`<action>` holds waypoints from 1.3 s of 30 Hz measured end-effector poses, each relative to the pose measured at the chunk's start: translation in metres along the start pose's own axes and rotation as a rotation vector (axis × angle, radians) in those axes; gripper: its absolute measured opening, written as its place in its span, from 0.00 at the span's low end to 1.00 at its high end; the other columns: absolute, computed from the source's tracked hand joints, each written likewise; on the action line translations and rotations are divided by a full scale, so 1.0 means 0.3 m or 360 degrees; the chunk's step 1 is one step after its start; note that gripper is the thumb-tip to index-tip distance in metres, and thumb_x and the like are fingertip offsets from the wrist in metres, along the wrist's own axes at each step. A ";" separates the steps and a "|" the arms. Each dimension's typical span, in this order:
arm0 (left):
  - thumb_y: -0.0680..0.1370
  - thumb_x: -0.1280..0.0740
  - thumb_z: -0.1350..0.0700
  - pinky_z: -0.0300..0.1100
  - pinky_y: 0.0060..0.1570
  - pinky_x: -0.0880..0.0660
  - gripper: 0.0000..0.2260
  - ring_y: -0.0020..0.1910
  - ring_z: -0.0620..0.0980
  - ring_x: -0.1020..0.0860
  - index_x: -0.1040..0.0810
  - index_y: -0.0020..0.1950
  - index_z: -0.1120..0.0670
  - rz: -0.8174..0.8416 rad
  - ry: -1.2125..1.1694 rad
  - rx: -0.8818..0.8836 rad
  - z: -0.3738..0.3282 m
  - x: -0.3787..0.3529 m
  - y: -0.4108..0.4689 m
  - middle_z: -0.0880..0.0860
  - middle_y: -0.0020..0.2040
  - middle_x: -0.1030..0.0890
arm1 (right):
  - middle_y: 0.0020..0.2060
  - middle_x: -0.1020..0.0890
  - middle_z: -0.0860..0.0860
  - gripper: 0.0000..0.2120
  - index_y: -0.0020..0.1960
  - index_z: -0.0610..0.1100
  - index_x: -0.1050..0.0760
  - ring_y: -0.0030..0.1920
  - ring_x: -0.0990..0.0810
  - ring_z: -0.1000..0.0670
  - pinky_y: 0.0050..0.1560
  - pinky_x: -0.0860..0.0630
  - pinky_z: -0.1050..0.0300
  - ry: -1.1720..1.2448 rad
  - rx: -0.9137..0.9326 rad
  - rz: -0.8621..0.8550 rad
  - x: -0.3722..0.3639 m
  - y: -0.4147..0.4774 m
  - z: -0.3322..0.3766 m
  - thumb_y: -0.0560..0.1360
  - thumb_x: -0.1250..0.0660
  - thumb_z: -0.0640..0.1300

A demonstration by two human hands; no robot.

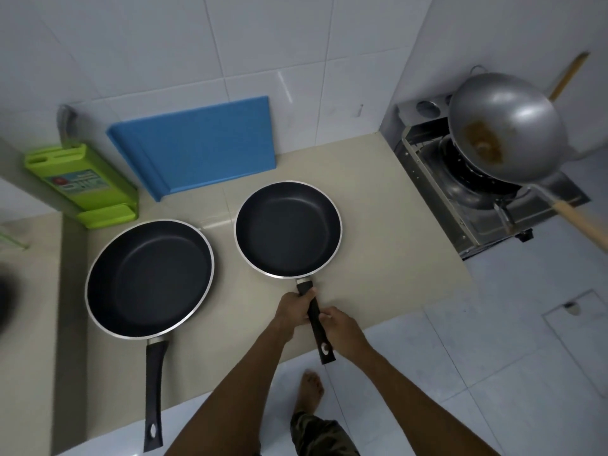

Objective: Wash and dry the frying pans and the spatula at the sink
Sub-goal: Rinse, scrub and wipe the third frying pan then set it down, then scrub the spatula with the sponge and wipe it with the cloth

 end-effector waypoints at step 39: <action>0.80 0.44 0.32 0.52 0.65 0.31 0.29 0.65 0.56 0.25 0.26 0.68 0.52 -0.1618 0.1342 -0.0318 0.592 2.756 -1.030 0.54 0.67 0.23 | 0.73 0.30 0.51 0.27 0.76 0.49 0.36 0.71 0.30 0.47 0.68 0.30 0.48 -0.1574 0.1779 0.0001 -2.196 -0.594 1.658 0.81 0.44 0.61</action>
Point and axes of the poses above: each hand's wrist, its own y-axis towards the middle knuckle, its own x-axis out of the back of the hand, z = x × y, the point moved 3 cm from there along y, towards the middle knuckle
